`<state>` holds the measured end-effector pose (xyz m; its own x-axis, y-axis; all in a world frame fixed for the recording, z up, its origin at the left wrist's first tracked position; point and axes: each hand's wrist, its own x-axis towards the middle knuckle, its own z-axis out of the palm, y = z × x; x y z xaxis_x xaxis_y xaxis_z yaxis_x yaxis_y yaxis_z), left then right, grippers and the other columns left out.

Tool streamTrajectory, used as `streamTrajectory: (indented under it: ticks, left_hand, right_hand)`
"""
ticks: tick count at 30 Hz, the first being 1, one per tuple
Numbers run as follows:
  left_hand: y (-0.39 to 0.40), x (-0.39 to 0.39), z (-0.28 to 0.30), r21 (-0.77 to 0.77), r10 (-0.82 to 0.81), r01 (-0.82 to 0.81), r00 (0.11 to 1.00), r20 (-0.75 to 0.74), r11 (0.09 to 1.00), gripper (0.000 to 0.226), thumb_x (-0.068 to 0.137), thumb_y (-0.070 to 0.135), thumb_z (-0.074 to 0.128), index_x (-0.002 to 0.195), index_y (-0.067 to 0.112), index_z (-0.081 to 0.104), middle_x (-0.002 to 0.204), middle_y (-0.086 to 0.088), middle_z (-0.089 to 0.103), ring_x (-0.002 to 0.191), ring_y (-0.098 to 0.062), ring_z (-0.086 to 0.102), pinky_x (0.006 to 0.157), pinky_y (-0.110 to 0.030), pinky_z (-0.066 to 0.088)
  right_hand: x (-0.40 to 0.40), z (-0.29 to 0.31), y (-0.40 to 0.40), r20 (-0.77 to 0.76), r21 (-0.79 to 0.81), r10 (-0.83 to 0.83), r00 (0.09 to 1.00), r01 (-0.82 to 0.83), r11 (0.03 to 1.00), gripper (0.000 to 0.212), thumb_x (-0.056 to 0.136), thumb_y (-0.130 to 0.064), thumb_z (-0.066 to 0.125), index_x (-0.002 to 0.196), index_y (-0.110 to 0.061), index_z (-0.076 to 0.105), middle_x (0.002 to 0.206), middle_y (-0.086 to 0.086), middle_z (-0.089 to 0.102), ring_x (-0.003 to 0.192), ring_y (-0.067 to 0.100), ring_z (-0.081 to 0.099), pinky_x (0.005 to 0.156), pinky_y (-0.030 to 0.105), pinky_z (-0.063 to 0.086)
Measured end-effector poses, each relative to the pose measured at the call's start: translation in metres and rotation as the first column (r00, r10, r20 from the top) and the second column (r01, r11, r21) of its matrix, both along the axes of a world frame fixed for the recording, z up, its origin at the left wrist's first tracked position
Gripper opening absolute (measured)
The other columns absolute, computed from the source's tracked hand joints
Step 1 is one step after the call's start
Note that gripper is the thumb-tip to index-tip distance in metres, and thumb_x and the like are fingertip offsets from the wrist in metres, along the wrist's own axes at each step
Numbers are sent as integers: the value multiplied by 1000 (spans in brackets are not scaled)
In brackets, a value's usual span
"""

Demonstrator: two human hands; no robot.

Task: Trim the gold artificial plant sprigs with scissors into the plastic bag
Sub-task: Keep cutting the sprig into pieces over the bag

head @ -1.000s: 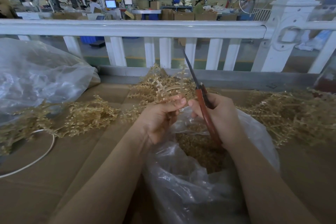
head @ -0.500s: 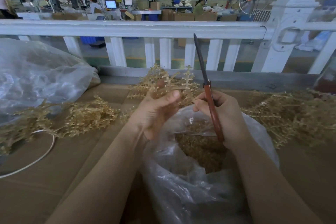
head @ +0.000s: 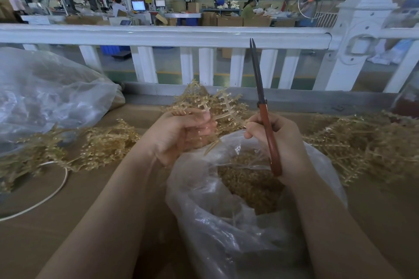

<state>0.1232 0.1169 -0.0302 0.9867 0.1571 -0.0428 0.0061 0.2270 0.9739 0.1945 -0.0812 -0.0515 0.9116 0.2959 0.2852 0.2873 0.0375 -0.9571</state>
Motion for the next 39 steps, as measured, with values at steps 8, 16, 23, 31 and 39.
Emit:
streamTrajectory:
  ticks: [8,16,23,31,39]
  left_hand:
    - [11,-3,4,-88,-18,26,997,81,996,76,56,20,85,126,27,56,102,-9,75,86,-25,74,77,-46,61]
    - [-4,-1,7,341,27,-60,994,103,938,25,54,42,85,73,29,77,91,7,77,85,-4,71,70,-15,52]
    - [-18,2,2,306,-7,-71,969,246,949,19,62,27,84,81,25,81,89,-1,78,87,-11,73,77,-16,53]
    - [-27,7,1,209,88,-153,952,292,966,7,76,12,75,82,15,76,78,2,75,79,-8,71,71,-13,51]
    - [-21,5,2,260,227,-317,919,324,912,10,86,10,72,78,14,73,79,-2,74,79,-12,69,75,-19,51]
  right_hand:
    - [-1,2,-5,-15,22,87,996,-86,996,33,88,-4,72,63,-26,74,60,-8,67,49,-3,60,51,3,43]
    - [-1,4,-7,-54,40,127,990,-125,991,21,91,-9,71,75,-21,74,67,2,70,48,-1,58,49,5,43]
    - [-3,4,-5,-66,-36,125,990,-127,991,11,93,-9,69,82,-12,72,59,-5,66,43,-1,54,44,7,39]
    - [-1,1,-1,76,-201,67,995,-51,978,10,84,-30,80,80,-25,73,75,-10,74,73,1,69,65,10,50]
    - [-1,-8,-1,306,-495,31,951,131,859,52,60,-90,58,93,-51,53,92,-32,64,90,-19,56,66,9,35]
